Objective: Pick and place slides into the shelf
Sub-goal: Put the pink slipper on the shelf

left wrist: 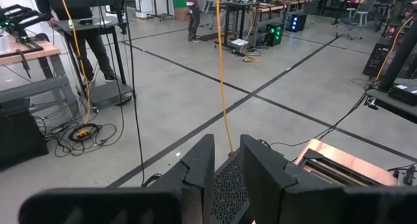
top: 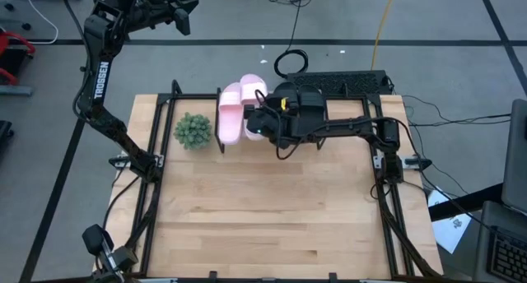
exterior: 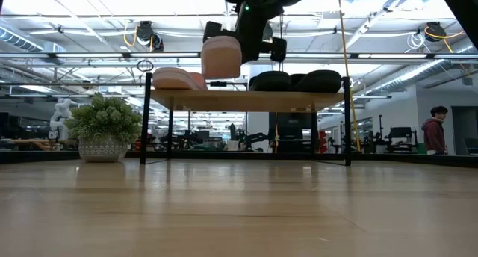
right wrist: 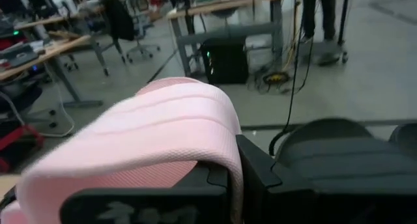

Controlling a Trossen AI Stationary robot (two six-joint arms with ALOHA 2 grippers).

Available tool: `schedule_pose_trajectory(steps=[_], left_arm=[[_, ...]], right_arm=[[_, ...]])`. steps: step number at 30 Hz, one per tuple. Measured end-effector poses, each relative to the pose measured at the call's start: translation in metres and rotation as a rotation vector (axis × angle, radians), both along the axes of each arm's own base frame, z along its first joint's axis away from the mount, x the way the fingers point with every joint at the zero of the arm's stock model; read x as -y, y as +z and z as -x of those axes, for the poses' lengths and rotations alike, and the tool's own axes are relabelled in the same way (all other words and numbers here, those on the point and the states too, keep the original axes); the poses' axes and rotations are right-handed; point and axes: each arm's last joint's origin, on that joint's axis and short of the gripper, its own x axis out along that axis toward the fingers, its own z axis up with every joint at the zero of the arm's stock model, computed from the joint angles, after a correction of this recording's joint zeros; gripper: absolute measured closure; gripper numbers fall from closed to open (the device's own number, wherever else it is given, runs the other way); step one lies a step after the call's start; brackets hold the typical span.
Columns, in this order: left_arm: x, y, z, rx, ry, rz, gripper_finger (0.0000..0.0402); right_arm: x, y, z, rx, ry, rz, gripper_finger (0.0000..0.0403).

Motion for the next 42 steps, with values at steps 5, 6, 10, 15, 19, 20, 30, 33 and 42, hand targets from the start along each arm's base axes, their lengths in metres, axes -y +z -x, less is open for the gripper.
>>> schedule_pose_trajectory(steps=[5, 6, 10, 15, 19, 20, 30, 33, 42], left_arm=[[0.0, 0.0, 0.0, 0.0, -0.001, 0.0, 0.0327], [0.0, 0.0, 0.0, 0.0, -0.001, 0.0, 0.0327], [0.0, 0.0, 0.0, 0.0, -0.001, 0.0, 0.0327], [0.0, 0.0, 0.0, 0.0, 0.0, 0.0, 0.0327], [0.0, 0.0, 0.0, 0.0, 0.0, 0.0, 0.0327], [0.0, 0.0, 0.0, 0.0, 0.0, 0.0, 0.0327], [0.0, 0.0, 0.0, 0.0, 0.0, 0.0, 0.0327], [0.0, 0.0, 0.0, 0.0, 0.0, 0.0, 0.0327], [0.0, 0.0, 0.0, 0.0, 0.0, 0.0, 0.0327]], right_arm=[[0.005, -0.006, 0.004, 0.012, 0.003, -0.061, 0.0403], [0.005, -0.007, 0.005, 0.008, -0.001, -0.066, 0.0403], [0.005, -0.007, 0.005, 0.012, -0.004, -0.065, 0.0403], [0.005, -0.007, 0.005, 0.004, -0.003, -0.058, 0.0403], [0.006, -0.008, 0.006, -0.003, -0.008, -0.067, 0.0403], [0.006, -0.009, 0.007, -0.009, -0.011, -0.072, 0.0403], [0.008, -0.012, 0.008, 0.01, -0.002, -0.114, 0.0403], [0.013, -0.012, 0.008, 0.026, 0.033, -0.158, 0.0399], [0.017, -0.009, 0.003, 0.033, 0.091, -0.161, 0.0367]])
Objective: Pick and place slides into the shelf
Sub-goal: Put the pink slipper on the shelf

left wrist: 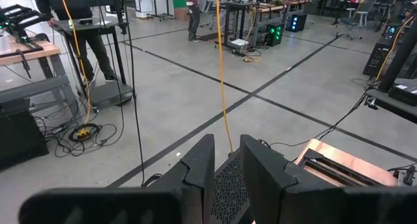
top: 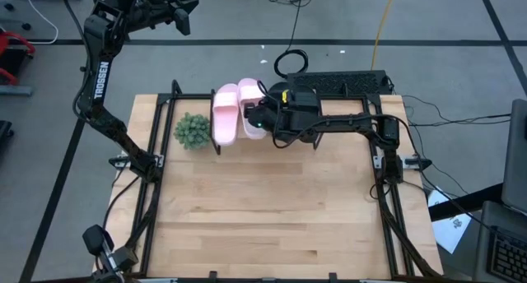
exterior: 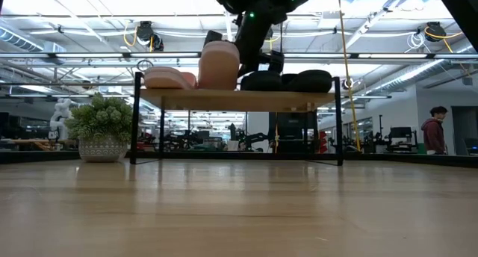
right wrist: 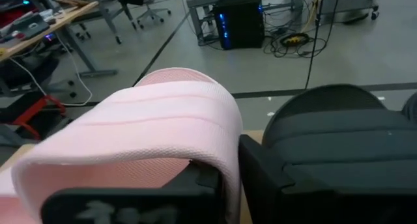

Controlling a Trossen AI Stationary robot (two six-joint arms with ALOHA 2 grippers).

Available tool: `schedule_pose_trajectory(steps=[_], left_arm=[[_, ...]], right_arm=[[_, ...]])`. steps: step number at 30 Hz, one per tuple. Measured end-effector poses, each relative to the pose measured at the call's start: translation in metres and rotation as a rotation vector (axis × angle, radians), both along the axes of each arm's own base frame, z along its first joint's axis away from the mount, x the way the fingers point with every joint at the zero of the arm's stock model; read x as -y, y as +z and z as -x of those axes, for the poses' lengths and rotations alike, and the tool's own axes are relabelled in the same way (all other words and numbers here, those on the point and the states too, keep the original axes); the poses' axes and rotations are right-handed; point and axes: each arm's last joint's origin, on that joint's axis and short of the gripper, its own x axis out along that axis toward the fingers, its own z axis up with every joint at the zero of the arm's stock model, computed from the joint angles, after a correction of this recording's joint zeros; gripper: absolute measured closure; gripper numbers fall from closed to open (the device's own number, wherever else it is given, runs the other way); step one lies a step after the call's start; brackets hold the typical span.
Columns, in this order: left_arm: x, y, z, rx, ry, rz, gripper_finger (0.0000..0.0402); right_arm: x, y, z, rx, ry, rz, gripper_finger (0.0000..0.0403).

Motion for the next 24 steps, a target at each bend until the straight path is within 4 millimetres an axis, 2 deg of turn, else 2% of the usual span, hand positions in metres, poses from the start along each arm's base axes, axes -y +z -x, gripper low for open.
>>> schedule_pose_trajectory(steps=[15, 24], left_arm=[[0.0, 0.0, 0.0, 0.0, 0.0, 0.0, 0.0327], [0.0, 0.0, 0.0, 0.0, 0.0, 0.0, 0.0327]], right_arm=[[-0.0006, 0.0001, -0.0013, 0.014, 0.029, -0.022, 0.0277], [-0.0015, 0.001, -0.0028, 0.013, 0.055, -0.022, 0.0267]])
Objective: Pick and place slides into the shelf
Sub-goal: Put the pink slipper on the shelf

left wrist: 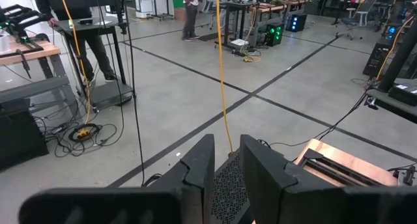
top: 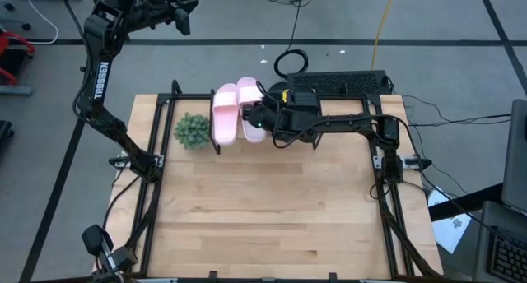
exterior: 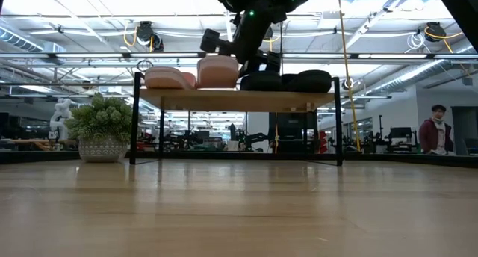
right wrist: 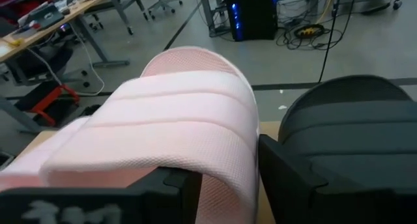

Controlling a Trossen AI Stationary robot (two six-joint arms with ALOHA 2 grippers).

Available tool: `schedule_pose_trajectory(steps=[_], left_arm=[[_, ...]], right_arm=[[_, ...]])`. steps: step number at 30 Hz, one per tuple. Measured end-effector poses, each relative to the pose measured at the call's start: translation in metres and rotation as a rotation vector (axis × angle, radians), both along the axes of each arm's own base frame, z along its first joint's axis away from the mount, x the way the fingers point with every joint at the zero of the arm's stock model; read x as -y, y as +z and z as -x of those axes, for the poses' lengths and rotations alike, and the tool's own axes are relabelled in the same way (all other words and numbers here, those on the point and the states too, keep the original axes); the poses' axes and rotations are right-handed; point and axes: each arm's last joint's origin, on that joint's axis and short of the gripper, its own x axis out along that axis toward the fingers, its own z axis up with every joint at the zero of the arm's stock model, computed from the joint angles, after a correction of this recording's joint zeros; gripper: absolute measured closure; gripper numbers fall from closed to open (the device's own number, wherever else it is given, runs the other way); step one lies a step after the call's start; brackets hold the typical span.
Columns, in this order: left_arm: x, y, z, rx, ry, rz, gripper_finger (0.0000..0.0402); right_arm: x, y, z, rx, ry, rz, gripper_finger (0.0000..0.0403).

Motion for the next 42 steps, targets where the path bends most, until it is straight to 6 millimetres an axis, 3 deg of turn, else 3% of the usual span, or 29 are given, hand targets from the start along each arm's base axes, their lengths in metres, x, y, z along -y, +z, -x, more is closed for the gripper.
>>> schedule_pose_trajectory(steps=[19, 27, 42], left_arm=[[0.0, 0.0, 0.0, 0.0, 0.0, 0.0, 0.0327], [0.0, 0.0, 0.0, 0.0, -0.002, 0.0, 0.0327], [0.003, 0.0, -0.004, 0.001, -0.024, -0.001, 0.0327]], right_arm=[[-0.001, 0.002, 0.001, -0.033, 0.082, -0.031, 0.0266], [-0.001, 0.019, 0.01, -0.021, 0.081, -0.024, 0.024], [0.0, 0.02, 0.007, 0.041, 0.163, -0.093, 0.0204]])
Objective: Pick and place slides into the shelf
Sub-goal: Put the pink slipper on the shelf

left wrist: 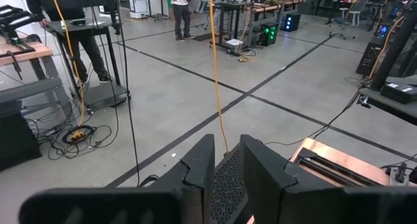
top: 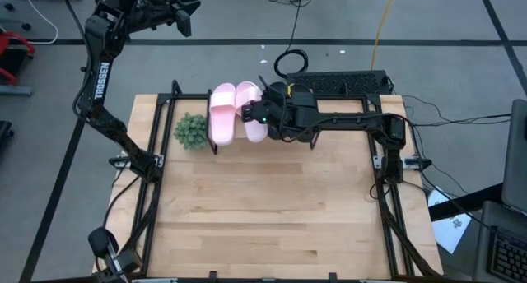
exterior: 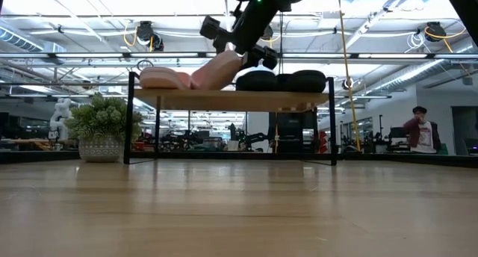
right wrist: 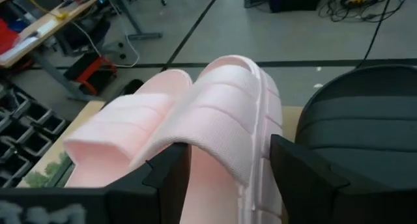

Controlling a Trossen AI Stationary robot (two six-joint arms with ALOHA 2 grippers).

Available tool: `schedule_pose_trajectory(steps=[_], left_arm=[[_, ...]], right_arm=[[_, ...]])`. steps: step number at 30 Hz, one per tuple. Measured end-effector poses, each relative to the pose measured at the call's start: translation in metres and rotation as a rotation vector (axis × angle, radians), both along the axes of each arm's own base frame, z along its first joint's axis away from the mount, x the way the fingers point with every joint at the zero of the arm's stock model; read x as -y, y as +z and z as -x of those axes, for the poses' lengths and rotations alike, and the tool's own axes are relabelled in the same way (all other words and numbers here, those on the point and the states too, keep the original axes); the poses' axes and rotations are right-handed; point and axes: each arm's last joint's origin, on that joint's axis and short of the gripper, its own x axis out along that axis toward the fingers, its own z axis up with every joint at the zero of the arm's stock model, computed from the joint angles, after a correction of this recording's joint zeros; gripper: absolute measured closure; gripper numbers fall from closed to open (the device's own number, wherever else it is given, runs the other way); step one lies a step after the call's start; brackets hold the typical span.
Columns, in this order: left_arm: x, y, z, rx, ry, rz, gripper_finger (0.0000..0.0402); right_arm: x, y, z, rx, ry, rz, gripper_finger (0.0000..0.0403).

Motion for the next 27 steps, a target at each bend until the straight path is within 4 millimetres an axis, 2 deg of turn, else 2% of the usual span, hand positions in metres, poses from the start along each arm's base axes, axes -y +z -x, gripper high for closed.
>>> schedule_pose_trajectory(steps=[27], left_arm=[[0.0027, 0.0, -0.004, 0.002, -0.02, 0.004, 0.0327]], right_arm=[[-0.0073, -0.0005, -0.003, 0.013, 0.234, -0.149, 0.0204]])
